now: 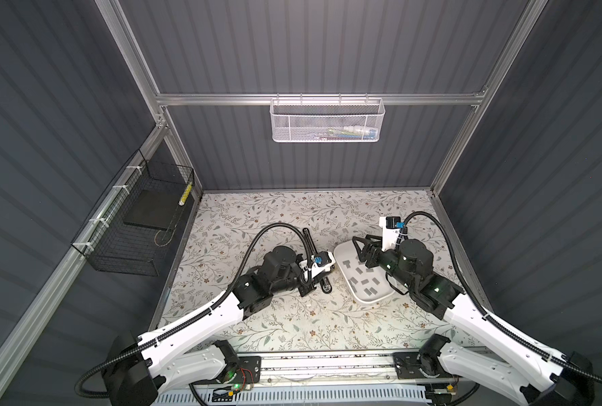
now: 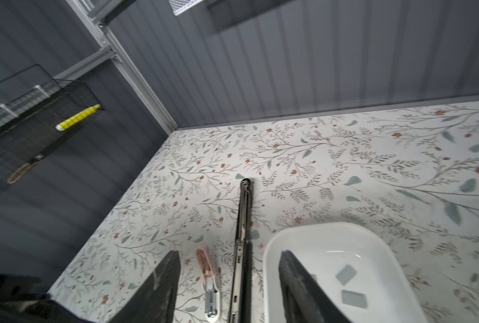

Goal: Load the staples into the stapler
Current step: 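Carry the beige stapler toward the right gripper while the right gripper approaches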

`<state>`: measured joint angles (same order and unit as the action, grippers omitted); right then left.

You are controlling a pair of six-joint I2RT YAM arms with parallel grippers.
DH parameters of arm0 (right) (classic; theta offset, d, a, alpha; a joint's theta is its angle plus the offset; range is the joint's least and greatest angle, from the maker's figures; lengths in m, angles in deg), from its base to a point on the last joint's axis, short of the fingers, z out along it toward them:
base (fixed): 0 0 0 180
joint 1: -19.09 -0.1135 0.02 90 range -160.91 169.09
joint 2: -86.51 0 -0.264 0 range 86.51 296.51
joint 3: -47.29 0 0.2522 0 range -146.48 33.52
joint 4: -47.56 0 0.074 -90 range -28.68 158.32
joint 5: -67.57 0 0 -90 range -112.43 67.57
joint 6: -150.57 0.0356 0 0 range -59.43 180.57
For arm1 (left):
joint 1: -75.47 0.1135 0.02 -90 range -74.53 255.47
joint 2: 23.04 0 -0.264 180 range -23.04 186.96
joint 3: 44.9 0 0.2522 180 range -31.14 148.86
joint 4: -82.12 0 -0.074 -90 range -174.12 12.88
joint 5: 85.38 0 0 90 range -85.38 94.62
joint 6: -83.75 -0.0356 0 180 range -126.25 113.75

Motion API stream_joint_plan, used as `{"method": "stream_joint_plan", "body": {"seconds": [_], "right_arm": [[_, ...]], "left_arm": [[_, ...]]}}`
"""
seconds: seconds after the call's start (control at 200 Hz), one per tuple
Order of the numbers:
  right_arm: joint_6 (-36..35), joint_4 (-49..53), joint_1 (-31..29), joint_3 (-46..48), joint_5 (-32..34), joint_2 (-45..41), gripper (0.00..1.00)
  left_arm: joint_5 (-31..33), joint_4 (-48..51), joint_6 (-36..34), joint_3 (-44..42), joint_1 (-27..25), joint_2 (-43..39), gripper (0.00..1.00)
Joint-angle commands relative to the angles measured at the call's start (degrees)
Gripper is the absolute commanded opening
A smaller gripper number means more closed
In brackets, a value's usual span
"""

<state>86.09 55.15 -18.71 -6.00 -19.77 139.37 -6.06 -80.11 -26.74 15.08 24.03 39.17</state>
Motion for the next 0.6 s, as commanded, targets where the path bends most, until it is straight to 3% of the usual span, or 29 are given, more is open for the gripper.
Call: {"method": "stream_joint_plan", "body": {"seconds": [0.0,0.225,0.595], "right_arm": [[2.8,-4.1,-2.0,3.6,-7.1,-2.6,0.58],[3.0,-1.0,-9.8,2.5,-2.9,-3.8,0.58],[5.2,-2.1,-10.4,3.8,-1.0,1.1,0.57]], "left_arm": [[-3.9,1.9,-0.8,3.0,-0.1,0.5,0.00],[-1.7,1.3,1.7,3.4,0.0,2.8,0.00],[0.6,0.0,1.8,2.1,-0.1,1.9,0.00]]}}
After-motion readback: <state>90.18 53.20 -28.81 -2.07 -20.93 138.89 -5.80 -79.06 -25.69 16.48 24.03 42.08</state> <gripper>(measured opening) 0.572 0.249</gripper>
